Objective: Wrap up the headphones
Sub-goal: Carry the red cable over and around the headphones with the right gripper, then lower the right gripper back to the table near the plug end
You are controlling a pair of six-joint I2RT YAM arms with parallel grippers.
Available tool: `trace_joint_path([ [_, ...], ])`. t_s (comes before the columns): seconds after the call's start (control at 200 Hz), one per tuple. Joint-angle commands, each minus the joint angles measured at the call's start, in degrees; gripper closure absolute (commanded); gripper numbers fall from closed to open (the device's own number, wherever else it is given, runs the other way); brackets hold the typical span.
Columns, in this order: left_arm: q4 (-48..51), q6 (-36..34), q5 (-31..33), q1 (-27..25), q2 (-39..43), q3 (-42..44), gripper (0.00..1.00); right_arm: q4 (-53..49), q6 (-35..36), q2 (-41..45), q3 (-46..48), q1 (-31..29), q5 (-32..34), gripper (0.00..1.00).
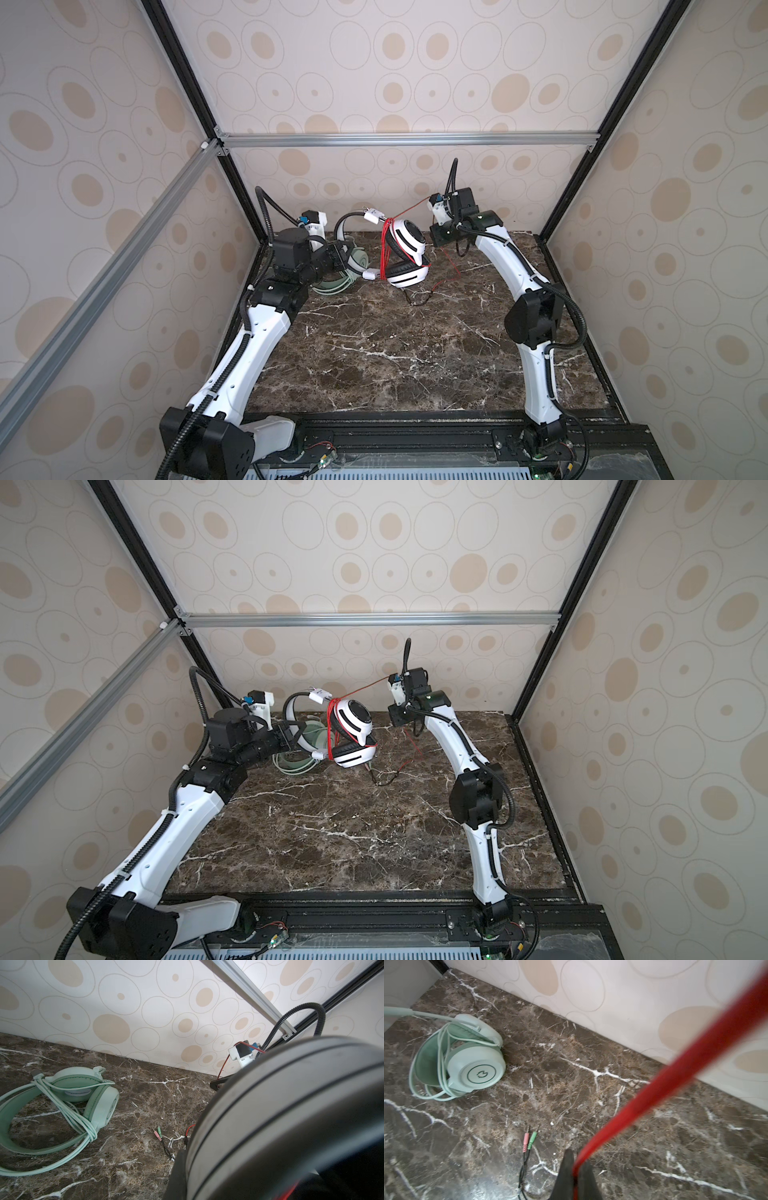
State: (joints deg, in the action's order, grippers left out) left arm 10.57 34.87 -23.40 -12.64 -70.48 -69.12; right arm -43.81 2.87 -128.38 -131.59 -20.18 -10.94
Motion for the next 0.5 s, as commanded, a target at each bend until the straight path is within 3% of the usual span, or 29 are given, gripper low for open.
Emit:
trace_joint_path([
  [0.0, -6.10, 0.26, -2.06, -0.20, 3.59, -1.58, 1.00, 2.22, -5.18, 2.16, 8.49, -0.86, -6.49, 0.91],
  [0.17, -4.75, 0.00, 0.31, -0.21, 3.42, -1.75, 1.00, 23.79, -5.60, 15.74, 35.48, -4.50, -11.97, 0.57],
  [0.285, -3.80, -0.23, 2.39, -0.17, 3.55, -1.96, 1.00, 33.29, -8.28, 25.06, 49.74, -4.47, -11.11, 0.47],
  [0.41, -3.54, -0.35, 3.70, -0.04, 3.94, -1.77, 1.00, 40.10, -8.19, 34.76, 63.03, -4.39, -4.80, 0.36],
  [0.495, -3.27, -0.25, 3.97, -0.10, 3.69, -1.90, 1.00, 41.86, -7.54, 39.83, 69.26, -4.29, -0.75, 0.35],
])
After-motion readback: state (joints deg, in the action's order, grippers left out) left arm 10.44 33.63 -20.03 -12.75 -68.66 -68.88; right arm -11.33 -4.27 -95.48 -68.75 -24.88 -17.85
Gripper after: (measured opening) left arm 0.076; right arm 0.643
